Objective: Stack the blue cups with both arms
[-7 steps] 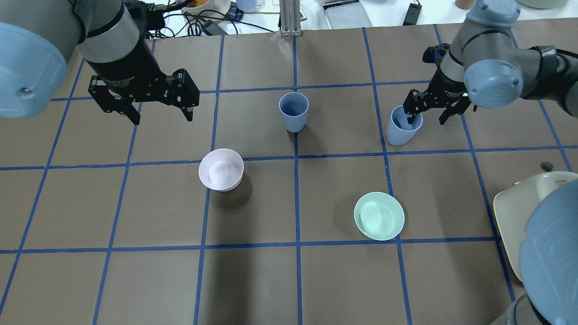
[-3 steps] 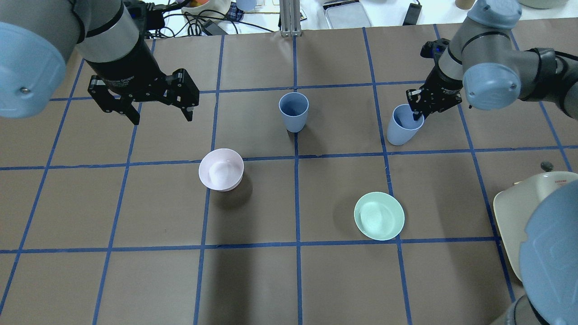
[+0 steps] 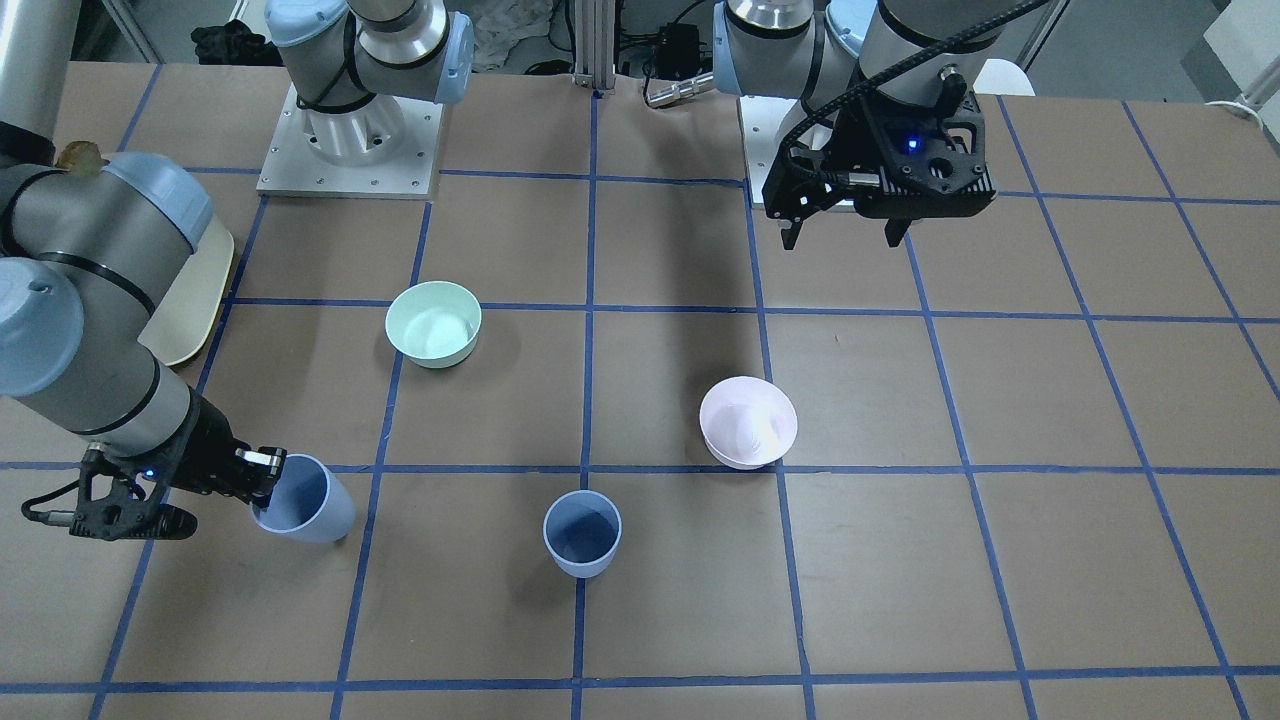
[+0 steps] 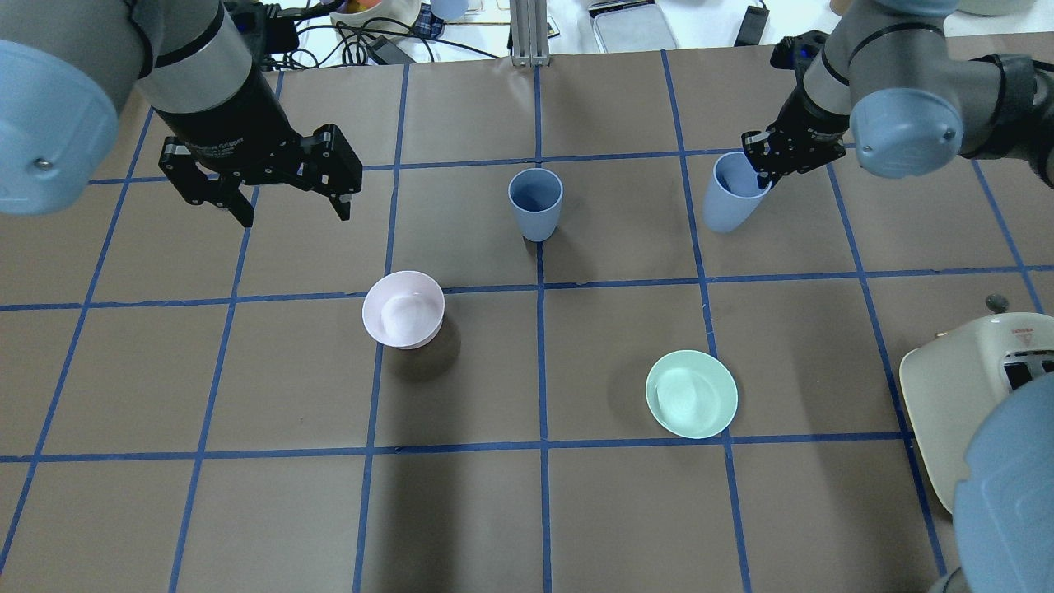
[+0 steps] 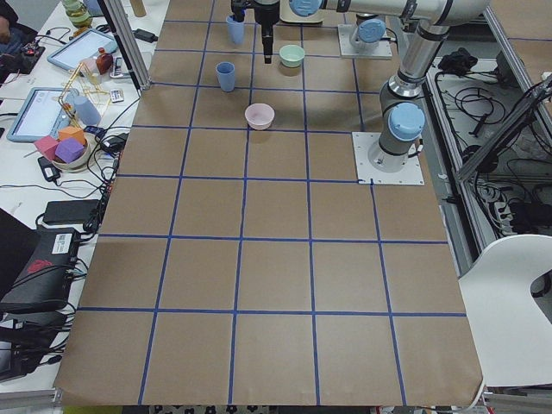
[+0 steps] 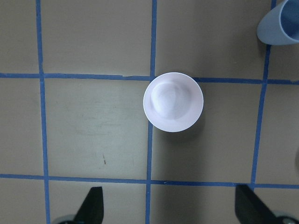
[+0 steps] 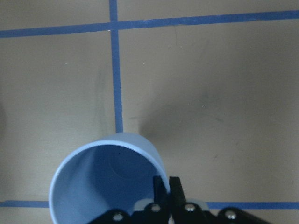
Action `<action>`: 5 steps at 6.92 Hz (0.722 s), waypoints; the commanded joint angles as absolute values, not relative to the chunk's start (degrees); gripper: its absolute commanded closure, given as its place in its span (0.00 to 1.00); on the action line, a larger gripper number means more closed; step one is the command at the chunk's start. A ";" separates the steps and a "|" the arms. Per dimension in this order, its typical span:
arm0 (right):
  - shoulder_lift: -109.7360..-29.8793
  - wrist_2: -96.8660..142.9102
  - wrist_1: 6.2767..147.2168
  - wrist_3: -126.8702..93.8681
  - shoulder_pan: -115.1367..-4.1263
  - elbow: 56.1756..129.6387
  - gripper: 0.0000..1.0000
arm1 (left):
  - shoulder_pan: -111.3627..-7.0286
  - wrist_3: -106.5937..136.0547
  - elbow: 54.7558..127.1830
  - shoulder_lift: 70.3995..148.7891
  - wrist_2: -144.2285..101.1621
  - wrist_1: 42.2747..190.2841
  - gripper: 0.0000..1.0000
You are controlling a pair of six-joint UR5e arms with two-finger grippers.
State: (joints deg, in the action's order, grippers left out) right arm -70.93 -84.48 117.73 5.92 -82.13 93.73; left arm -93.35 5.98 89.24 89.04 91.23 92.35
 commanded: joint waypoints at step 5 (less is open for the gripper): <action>-68.84 -91.83 111.45 -21.59 -103.42 77.81 0.95 | -93.34 5.98 89.21 88.95 91.23 92.37 0.00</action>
State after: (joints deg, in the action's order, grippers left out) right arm -70.98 -89.09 112.99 -16.86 -99.29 81.42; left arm -93.34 5.98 89.21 88.95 91.23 92.37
